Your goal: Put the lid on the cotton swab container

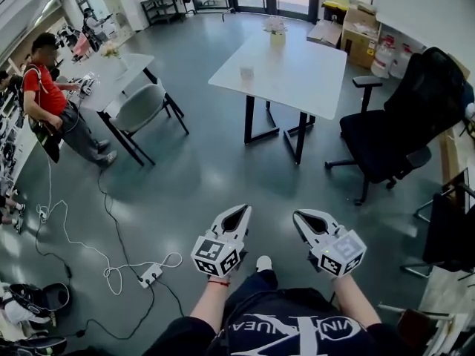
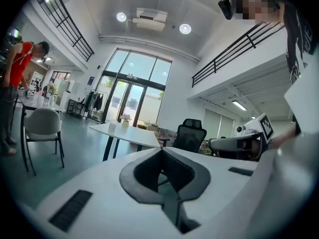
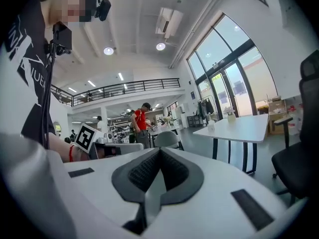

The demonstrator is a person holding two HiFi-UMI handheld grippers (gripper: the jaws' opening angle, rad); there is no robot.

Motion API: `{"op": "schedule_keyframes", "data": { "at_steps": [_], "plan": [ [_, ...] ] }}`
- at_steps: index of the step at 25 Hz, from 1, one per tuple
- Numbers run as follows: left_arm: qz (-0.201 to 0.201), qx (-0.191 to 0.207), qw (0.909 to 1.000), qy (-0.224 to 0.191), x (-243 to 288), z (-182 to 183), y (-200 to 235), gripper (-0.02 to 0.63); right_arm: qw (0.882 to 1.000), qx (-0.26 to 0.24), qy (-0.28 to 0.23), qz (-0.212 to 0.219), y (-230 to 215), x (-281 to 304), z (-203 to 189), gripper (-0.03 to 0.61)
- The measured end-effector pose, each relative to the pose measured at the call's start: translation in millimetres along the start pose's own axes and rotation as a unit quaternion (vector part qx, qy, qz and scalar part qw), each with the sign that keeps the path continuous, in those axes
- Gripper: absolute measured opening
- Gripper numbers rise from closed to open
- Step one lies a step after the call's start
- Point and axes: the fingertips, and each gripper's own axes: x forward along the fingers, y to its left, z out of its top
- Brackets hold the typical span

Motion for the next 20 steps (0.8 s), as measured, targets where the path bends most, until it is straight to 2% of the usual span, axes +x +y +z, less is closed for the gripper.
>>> {"op": "schedule_keyframes", "data": {
  "at_steps": [8,12,20],
  "plan": [
    [-0.012,0.021,0.9996,-0.016,55,30,54,0.005,0.999,-0.002,-0.004,-0.032,-61,49,16,0.003],
    [-0.015,0.024,0.9995,-0.011,66,34,71,0.005,0.999,0.019,-0.010,-0.048,-78,64,12,0.003],
    [0.001,0.019,0.9998,-0.006,101,40,117,0.005,0.999,0.036,0.001,-0.034,-117,111,11,0.003]
  ]
}}
